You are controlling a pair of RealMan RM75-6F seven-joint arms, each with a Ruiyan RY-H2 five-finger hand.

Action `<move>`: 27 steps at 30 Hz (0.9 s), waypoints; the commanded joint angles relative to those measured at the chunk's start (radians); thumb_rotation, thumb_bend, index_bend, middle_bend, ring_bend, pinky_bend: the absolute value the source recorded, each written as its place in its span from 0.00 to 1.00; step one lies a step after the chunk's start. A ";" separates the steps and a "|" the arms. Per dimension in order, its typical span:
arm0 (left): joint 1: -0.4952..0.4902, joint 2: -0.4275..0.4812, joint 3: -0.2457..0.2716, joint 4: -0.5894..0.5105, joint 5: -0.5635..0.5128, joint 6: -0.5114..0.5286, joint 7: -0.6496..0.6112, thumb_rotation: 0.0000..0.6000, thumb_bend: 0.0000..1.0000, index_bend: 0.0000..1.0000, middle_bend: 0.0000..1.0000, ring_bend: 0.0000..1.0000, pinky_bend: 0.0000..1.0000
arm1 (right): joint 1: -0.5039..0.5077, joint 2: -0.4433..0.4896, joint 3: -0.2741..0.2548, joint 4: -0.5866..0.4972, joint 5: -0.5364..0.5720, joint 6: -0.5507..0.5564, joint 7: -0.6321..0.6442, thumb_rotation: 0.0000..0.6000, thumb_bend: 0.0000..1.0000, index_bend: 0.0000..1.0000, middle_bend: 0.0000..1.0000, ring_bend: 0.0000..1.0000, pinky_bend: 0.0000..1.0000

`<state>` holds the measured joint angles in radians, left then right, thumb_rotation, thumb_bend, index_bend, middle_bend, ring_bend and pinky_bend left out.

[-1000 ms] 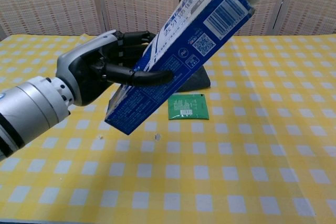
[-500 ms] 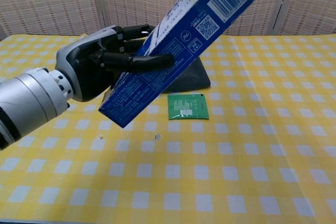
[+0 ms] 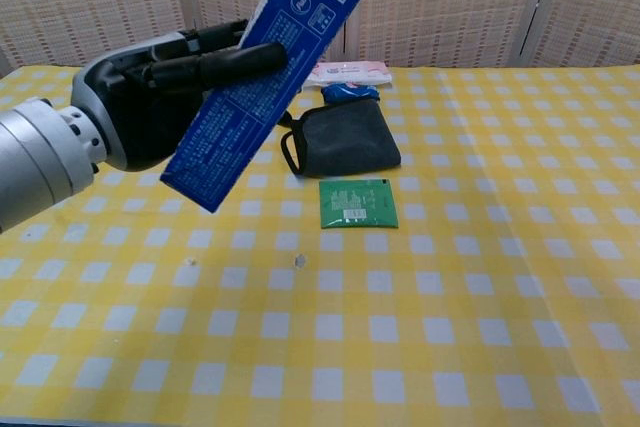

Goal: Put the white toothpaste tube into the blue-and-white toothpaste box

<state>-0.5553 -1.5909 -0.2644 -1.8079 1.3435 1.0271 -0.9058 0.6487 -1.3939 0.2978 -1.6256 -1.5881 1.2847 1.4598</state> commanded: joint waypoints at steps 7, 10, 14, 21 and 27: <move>0.009 0.010 0.001 0.009 0.002 0.013 -0.022 1.00 0.22 0.55 0.51 0.42 0.47 | 0.013 -0.012 -0.020 0.023 0.003 -0.003 -0.034 1.00 0.43 0.80 0.65 0.50 0.68; 0.008 0.011 0.003 0.013 0.004 0.014 -0.021 1.00 0.22 0.55 0.51 0.42 0.47 | 0.024 -0.014 -0.022 0.016 0.006 -0.013 -0.071 1.00 0.43 0.80 0.65 0.50 0.68; 0.009 0.014 0.000 0.016 0.001 0.019 -0.020 1.00 0.22 0.55 0.51 0.42 0.47 | 0.036 -0.002 -0.032 0.000 0.005 -0.037 -0.137 1.00 0.43 0.80 0.65 0.51 0.68; 0.008 0.018 0.010 0.018 0.004 0.018 -0.005 1.00 0.22 0.55 0.51 0.42 0.47 | 0.048 0.023 -0.035 -0.041 0.042 -0.080 -0.235 1.00 0.43 0.80 0.65 0.51 0.68; 0.009 0.013 0.010 0.014 0.004 0.029 0.011 1.00 0.22 0.55 0.51 0.42 0.47 | 0.052 0.019 -0.035 -0.050 0.063 -0.094 -0.239 1.00 0.43 0.80 0.65 0.51 0.68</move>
<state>-0.5464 -1.5778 -0.2543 -1.7934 1.3479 1.0563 -0.8953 0.7005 -1.3746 0.2630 -1.6761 -1.5267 1.1910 1.2227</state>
